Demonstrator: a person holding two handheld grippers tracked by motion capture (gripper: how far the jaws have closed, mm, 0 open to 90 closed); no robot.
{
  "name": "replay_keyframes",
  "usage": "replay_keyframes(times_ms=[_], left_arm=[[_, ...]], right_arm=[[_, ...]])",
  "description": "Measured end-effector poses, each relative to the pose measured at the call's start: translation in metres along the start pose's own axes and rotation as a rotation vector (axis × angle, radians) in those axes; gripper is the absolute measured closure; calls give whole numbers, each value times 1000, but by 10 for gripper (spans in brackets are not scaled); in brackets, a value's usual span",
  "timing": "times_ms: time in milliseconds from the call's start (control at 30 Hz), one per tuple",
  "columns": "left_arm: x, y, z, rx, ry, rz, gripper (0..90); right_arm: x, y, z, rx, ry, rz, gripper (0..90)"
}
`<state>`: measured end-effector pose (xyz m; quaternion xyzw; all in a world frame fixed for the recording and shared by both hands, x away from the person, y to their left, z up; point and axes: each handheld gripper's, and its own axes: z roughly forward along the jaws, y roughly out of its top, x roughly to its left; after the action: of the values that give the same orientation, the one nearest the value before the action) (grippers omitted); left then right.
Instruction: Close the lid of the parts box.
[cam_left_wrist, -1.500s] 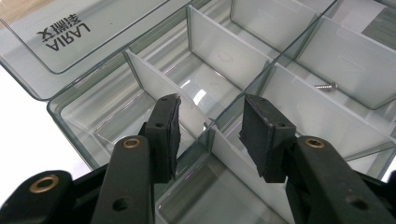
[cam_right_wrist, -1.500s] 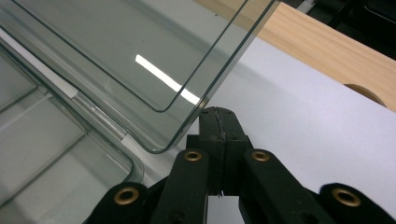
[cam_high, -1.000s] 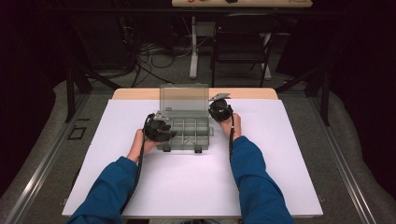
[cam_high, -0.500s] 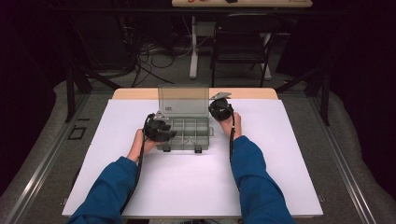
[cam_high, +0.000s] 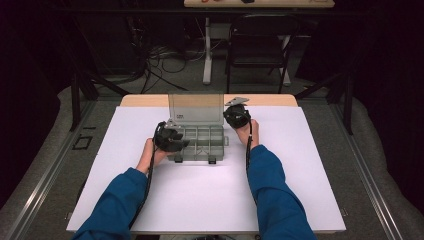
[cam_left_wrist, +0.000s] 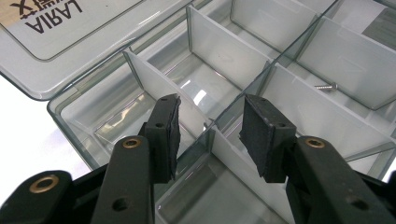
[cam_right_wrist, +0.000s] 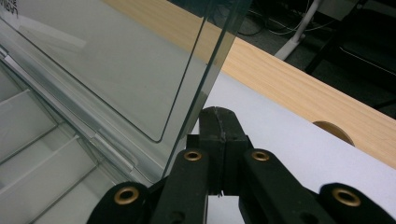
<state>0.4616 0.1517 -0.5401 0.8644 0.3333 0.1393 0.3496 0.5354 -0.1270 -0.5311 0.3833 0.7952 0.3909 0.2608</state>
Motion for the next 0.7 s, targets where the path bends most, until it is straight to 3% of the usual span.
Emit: replay_keyframes(times_ms=[700], left_arm=[[0, 0, 0, -2, 0, 0, 571]], right_arm=[[0, 8, -14, -69, -3, -37, 900]])
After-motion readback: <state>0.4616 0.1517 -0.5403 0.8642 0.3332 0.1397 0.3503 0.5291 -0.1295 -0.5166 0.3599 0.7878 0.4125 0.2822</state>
